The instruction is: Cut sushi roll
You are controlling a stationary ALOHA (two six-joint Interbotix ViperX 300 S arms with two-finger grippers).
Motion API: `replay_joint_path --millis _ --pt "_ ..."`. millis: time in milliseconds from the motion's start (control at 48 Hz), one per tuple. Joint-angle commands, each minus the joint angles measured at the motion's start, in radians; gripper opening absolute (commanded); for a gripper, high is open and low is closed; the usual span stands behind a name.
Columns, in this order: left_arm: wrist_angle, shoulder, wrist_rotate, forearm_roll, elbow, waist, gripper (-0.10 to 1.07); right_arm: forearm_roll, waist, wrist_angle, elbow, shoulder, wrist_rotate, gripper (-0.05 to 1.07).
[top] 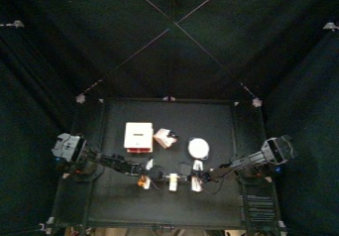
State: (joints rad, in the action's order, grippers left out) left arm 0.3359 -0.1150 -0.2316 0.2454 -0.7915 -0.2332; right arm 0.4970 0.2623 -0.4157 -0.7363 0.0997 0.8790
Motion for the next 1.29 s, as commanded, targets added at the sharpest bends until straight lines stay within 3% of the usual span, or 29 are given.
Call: replay_joint_path --millis 0,1271 --pt "-0.005 0.002 -0.002 -0.002 0.000 -0.029 0.18 -0.003 -0.006 -0.006 0.003 0.006 0.006 0.35" --pt "-0.003 -0.071 -0.006 0.009 0.000 0.009 0.18 -0.003 -0.054 0.069 0.003 -0.101 0.008 0.35"
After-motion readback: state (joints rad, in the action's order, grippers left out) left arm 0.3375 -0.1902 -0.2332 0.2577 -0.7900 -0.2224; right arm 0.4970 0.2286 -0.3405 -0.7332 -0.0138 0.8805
